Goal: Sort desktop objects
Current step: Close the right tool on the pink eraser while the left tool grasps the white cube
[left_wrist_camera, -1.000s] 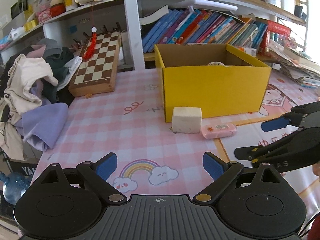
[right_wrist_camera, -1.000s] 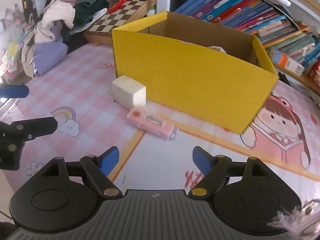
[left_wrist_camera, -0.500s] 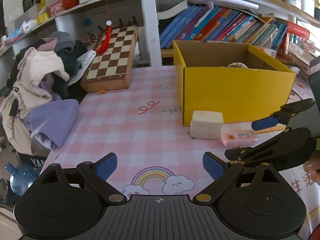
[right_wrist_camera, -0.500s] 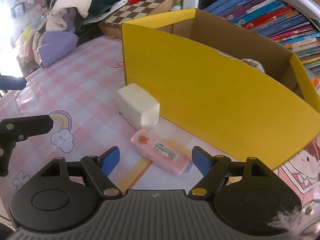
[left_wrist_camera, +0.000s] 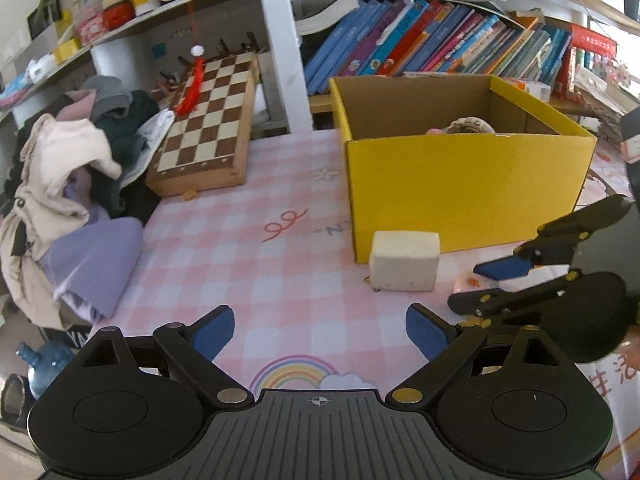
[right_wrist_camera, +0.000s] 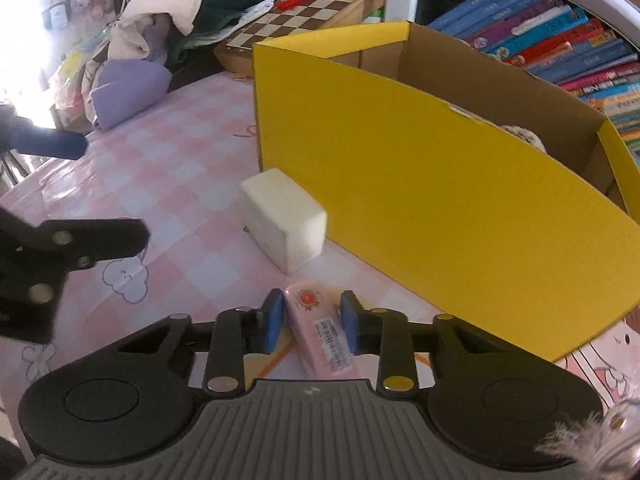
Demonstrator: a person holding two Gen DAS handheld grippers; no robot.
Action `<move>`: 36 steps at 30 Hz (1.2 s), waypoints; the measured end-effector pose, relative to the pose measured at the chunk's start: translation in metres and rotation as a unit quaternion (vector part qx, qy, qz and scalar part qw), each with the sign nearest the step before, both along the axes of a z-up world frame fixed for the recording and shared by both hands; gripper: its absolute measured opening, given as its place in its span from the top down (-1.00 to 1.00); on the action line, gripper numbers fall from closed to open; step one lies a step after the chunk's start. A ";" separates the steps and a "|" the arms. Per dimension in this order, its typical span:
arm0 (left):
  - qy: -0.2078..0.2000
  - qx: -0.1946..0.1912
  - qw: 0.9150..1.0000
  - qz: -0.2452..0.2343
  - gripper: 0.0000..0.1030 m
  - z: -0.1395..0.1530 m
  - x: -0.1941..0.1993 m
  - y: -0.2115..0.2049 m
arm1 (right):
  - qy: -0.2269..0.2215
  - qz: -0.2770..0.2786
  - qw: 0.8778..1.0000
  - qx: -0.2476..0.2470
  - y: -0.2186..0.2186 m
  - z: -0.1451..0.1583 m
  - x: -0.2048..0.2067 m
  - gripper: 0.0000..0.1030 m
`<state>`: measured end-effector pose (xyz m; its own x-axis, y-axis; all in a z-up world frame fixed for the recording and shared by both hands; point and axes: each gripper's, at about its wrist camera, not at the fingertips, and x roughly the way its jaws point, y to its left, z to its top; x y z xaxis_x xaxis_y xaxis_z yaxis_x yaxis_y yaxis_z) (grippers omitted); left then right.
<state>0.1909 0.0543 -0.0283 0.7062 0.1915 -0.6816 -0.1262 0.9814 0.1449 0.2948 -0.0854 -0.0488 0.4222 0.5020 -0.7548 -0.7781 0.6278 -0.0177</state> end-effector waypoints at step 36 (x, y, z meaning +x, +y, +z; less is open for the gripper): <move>0.040 -0.063 0.997 -0.033 0.04 -0.044 0.081 -0.026 | 0.036 -0.043 0.998 -0.007 -0.060 0.003 0.011 0.55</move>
